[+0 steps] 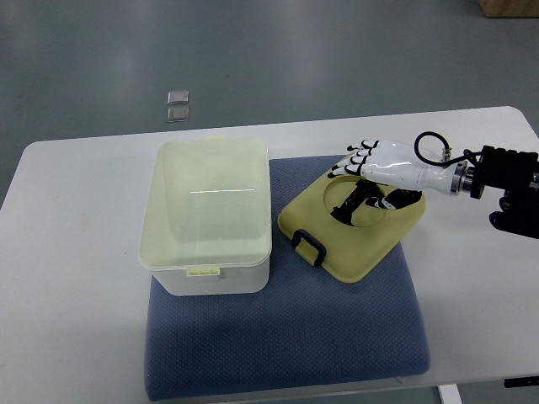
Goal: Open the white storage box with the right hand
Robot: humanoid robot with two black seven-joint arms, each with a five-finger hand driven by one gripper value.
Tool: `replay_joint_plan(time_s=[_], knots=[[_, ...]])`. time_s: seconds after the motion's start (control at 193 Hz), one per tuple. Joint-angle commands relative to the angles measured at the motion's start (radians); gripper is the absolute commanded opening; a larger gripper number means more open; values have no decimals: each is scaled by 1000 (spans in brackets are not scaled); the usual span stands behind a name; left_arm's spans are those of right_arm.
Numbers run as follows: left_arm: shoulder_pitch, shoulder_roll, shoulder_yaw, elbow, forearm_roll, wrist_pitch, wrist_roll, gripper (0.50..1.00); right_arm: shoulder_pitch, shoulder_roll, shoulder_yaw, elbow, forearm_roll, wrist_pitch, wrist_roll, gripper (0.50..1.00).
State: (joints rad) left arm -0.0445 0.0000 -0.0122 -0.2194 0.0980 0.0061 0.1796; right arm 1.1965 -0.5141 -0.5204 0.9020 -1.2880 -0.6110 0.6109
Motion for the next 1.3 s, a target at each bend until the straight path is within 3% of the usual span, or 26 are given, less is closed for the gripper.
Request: replay_joint_plan(time_s=[0.0,0.192,0.243,0.331,0.45,0.533,0.59,0.668,0.73,0.828,1.009,1.294], knots=[[0,0,0,0,0,0,0,1000,5,-24,0,2,1,0,0,934],[0,0,0,0,0,0,0,1000,18,-92,10,5,56,0,0,934],[0,0,0,0,0,0,0,1000,26,-104,43,5,102,43,0,934],[0,0,0,0,0,-1,0,1000,28,-133,160,3,213,171,0,934],[0,0,0,0,0,-1,0,1000,26,-173,404,-8,389,468,0,934],[0,0,2,0,0,-1,1,1000,20,-175,551,-40,523,622,0,934],[0,0,3,-2,2,-1,1,1000,12,-161,667,-74,665,720,-118,934],[-2,0,3,-2,2,-1,1,1000,-23,-139,781,-103,867,792,-266,934],[-2,0,3,-2,2,-3,1,1000,-43,-107,864,-123,1062,826,-373,936],[-2,0,3,-2,2,-3,1,1000,-64,-44,945,-150,1302,836,-460,934],[-2,0,3,-3,3,-3,1,1000,-155,97,1066,-172,1550,830,-451,936],[-2,0,3,-31,2,-3,3,1000,-322,292,1412,-278,1590,867,-424,936]])
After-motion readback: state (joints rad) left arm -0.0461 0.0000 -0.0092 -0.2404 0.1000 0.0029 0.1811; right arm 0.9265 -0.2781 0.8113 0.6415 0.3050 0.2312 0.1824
